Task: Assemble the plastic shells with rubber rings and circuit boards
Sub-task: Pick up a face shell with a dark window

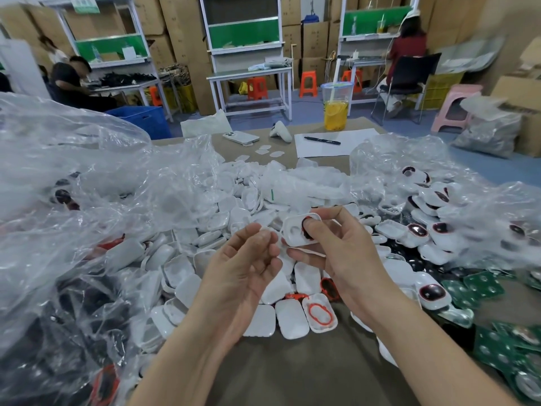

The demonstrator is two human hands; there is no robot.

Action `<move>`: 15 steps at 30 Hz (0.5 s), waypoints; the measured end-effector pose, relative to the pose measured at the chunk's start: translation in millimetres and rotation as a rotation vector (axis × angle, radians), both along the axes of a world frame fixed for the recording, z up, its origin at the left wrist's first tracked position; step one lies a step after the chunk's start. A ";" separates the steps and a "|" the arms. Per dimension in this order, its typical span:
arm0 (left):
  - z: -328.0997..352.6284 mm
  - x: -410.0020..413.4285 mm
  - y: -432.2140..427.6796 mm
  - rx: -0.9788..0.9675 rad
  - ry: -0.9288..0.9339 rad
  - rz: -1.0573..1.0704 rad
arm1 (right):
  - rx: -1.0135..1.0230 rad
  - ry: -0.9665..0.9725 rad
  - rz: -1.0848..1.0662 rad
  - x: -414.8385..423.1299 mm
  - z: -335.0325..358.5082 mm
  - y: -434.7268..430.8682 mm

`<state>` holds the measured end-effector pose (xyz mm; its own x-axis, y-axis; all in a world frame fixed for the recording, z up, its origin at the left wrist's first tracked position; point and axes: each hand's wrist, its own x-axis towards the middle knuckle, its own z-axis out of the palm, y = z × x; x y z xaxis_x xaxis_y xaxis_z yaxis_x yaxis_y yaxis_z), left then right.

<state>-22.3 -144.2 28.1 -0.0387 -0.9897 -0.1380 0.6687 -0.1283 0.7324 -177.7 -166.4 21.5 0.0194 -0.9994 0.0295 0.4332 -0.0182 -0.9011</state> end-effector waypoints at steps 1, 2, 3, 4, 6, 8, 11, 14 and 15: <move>0.2 0.0 0.3 -0.008 0.001 -0.004 | 0.005 -0.001 -0.001 0.2 -0.2 -0.1; 0.8 -0.4 0.7 -0.014 -0.003 -0.005 | 0.007 -0.001 -0.002 0.7 -0.3 -0.2; 1.0 -0.5 1.3 -0.020 -0.014 -0.001 | 0.009 0.001 -0.004 0.8 -0.4 0.1; 0.9 -0.9 1.8 -0.032 -0.038 0.006 | 0.008 0.004 -0.008 0.9 -0.2 0.1; -0.1 -0.8 3.2 -0.073 -0.140 0.030 | 0.003 0.016 -0.011 0.6 -0.2 0.3; -0.8 -1.1 6.6 -0.149 -0.407 0.082 | -0.005 0.037 -0.015 0.4 -0.2 0.5; -3.6 -3.4 11.4 -0.292 -0.807 0.185 | -0.018 0.074 -0.025 3.1 -0.8 1.4; -5.2 -11.0 13.8 -0.340 -0.913 0.232 | -0.043 0.131 -0.029 7.2 -2.4 3.7; -5.5 -12.8 13.6 -0.345 -0.931 0.247 | -0.055 0.153 -0.026 8.1 -2.6 4.7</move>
<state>-35.0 -130.7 22.7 0.1489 -0.9468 0.2854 -0.2057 0.2526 0.9454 -169.6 -161.7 18.9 0.0023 -0.9965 0.0833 0.2896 -0.0790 -0.9539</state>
